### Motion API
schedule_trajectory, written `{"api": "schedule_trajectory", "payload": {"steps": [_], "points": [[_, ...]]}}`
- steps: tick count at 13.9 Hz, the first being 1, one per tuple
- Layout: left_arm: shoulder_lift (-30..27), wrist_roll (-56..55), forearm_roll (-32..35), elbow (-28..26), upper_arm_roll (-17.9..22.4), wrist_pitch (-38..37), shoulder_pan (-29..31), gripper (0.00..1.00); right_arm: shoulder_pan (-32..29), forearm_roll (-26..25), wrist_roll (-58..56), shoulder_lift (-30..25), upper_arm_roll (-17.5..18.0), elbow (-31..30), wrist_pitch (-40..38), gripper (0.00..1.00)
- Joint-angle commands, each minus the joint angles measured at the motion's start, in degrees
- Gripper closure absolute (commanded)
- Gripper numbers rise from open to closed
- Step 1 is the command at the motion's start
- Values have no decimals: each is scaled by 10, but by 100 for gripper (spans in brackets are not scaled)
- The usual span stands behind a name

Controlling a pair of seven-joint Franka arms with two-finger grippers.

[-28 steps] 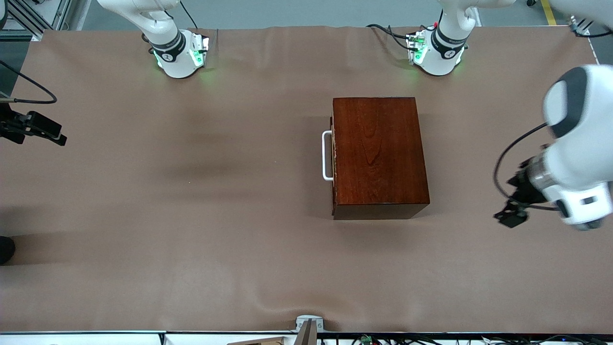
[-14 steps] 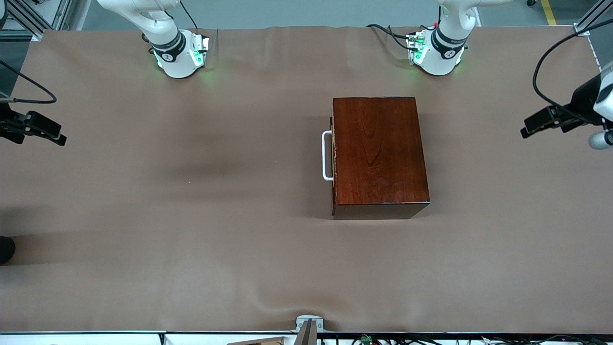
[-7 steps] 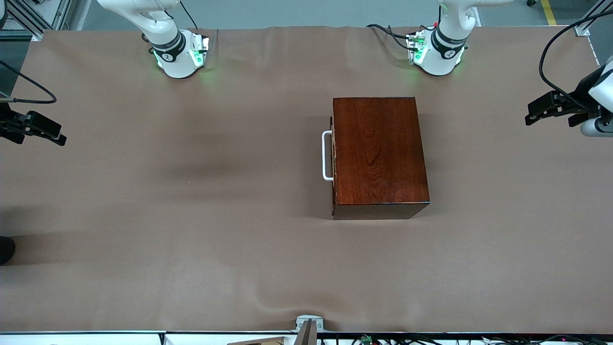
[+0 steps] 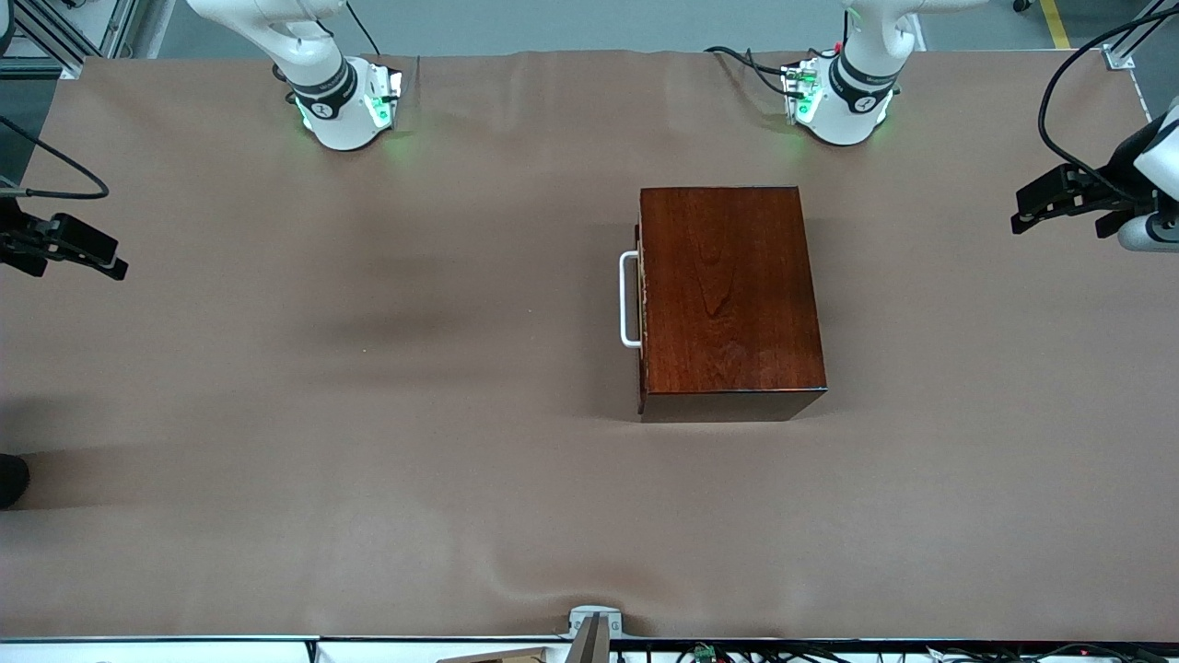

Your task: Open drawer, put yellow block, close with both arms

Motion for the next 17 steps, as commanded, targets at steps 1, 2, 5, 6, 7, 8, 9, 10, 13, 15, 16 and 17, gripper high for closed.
{"api": "schedule_trajectory", "payload": {"steps": [1, 2, 5, 6, 7, 8, 9, 10, 13, 15, 16, 17], "points": [[2, 4, 15, 14, -6, -4, 0, 0, -3, 0, 4, -9, 3, -3, -1, 0], [3, 4, 25, 23, -7, -4, 0, 0, -3, -1, 4, -9, 3, -3, -1, 0], [-2, -2, 52, 23, -22, -7, 4, 0, -3, -1, 4, -9, 3, -3, -1, 0], [-2, -18, 45, 23, -22, -9, 5, 0, -2, 0, 4, -9, 3, -3, -1, 0], [2, -29, 45, 22, -22, -9, 1, 0, -3, -1, 4, -9, 3, -3, -1, 0], [4, -24, 45, 22, -24, -9, 0, 0, -3, -1, 4, -9, 3, -3, 0, 0], [4, -24, 44, 20, -30, -9, 1, 0, -3, 0, 4, -9, 3, -3, 0, 0], [4, -24, 36, 18, -31, -9, 1, 0, -2, 0, 4, -9, 3, -3, 0, 0], [2, -32, 30, 11, -40, -16, 1, 0, -2, 0, 4, -9, 3, -3, 0, 0], [2, -32, 27, 10, -41, -16, 2, 0, -2, 0, 4, -9, 3, -3, 1, 0], [2, -32, 27, 11, -41, -17, 2, 0, -2, 0, 4, -9, 3, -3, 0, 0], [2, -32, 27, 11, -41, -17, 2, 0, -2, 0, 4, -9, 3, -3, 0, 0]]}}
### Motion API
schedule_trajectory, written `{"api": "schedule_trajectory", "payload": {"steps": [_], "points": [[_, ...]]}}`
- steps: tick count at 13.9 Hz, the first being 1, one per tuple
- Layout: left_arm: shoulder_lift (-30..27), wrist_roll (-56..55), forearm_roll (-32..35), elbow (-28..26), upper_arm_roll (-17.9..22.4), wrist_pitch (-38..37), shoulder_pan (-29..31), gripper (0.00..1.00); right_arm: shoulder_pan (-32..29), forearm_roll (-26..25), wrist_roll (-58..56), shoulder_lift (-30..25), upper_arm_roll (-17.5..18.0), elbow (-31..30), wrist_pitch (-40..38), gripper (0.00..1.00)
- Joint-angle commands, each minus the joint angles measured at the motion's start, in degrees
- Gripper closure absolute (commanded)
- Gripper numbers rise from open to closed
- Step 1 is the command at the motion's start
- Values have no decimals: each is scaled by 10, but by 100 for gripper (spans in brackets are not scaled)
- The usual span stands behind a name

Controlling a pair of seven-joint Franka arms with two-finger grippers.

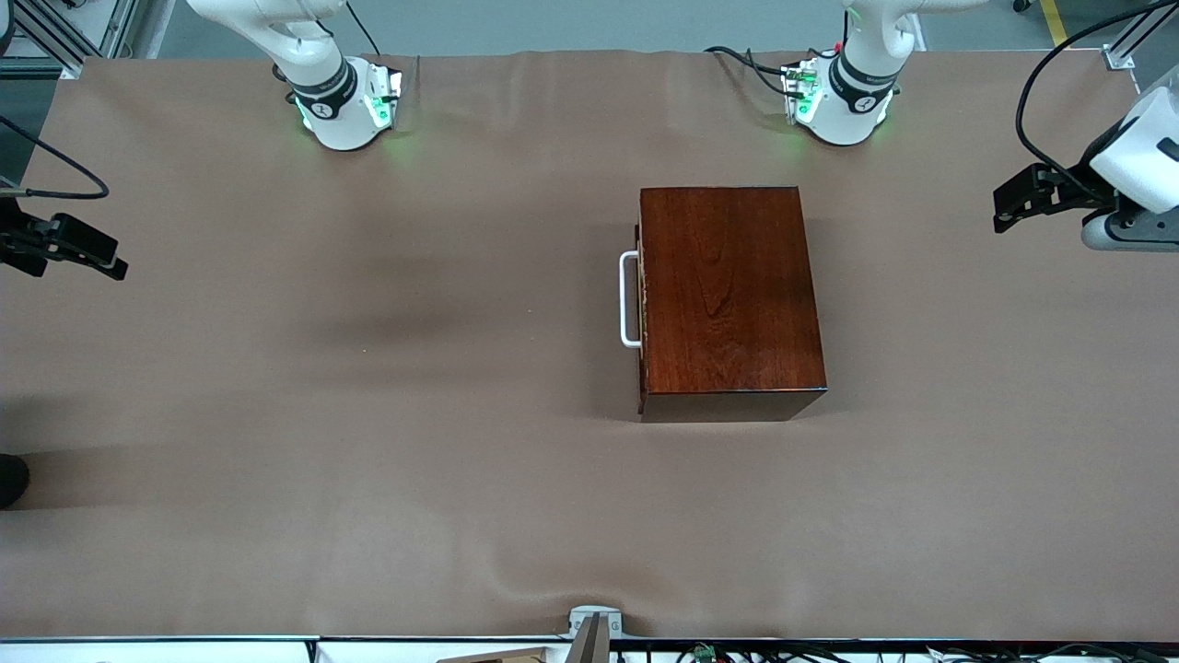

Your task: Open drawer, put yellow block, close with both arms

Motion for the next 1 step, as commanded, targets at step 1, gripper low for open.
{"api": "schedule_trajectory", "payload": {"steps": [1], "points": [[-3, -6, -8, 1, -2, -7, 5, 0, -2, -1, 4, -9, 3, -3, 0, 0]]}}
